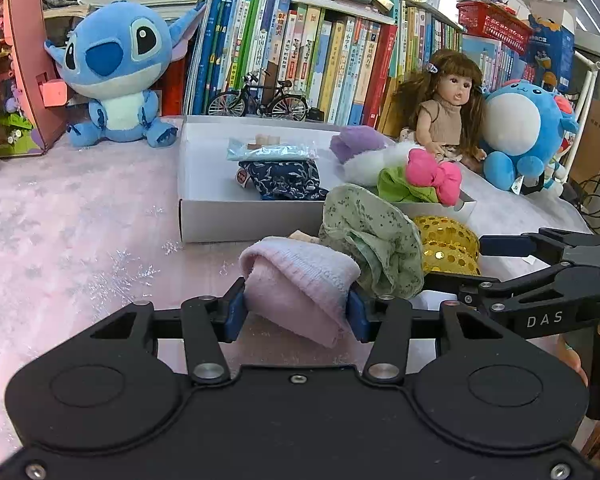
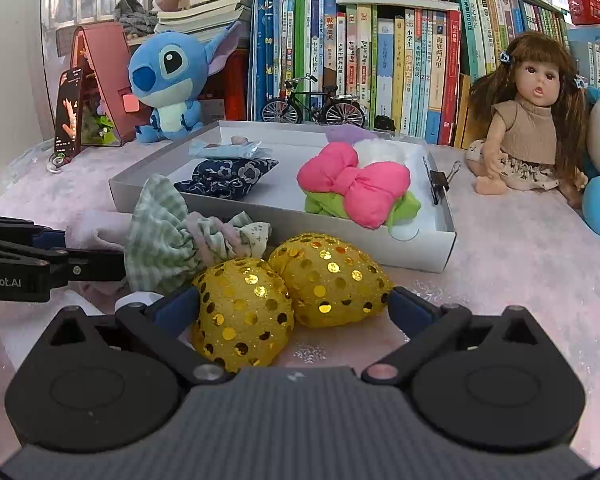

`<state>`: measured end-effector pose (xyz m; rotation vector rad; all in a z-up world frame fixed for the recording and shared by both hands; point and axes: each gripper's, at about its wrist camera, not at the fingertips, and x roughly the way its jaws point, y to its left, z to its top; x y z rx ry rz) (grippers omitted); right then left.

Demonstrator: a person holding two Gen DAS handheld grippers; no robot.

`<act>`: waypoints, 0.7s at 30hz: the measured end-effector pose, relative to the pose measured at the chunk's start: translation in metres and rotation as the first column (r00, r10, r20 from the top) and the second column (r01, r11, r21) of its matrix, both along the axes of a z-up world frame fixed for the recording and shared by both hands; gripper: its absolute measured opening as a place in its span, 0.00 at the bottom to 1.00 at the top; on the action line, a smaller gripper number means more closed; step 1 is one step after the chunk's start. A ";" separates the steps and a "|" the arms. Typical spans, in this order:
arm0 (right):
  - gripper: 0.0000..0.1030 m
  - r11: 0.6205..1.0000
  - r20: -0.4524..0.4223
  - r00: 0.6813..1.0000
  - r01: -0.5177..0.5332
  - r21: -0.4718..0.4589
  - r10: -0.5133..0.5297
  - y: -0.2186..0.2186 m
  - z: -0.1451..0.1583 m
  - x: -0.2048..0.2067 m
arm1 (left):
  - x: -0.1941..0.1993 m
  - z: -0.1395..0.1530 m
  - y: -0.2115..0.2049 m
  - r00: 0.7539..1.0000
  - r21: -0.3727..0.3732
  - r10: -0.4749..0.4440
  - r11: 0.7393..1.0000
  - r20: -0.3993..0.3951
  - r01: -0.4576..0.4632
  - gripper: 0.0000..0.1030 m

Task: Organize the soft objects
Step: 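Grasp pink folded cloth with left tool while right tool grasps gold sequin pouch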

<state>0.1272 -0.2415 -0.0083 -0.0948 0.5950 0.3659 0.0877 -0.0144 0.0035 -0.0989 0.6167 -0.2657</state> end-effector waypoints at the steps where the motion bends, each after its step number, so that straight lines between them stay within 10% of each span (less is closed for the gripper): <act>1: 1.00 1.000 0.000 1.000 0.001 0.002 -0.001 0.000 0.000 0.000 | 0.000 0.000 0.000 1.000 0.004 0.000 1.000 0.003 0.000 0.46; 14: 1.00 1.000 -0.010 1.000 0.020 0.012 -0.020 0.007 -0.003 0.015 | -0.002 0.000 -0.002 1.000 0.011 0.029 1.000 0.009 -0.029 0.46; 21: 0.74 1.000 -0.002 1.000 0.002 0.018 -0.002 0.008 0.001 0.006 | -0.002 0.003 0.003 0.998 0.005 0.054 0.999 0.020 -0.054 0.46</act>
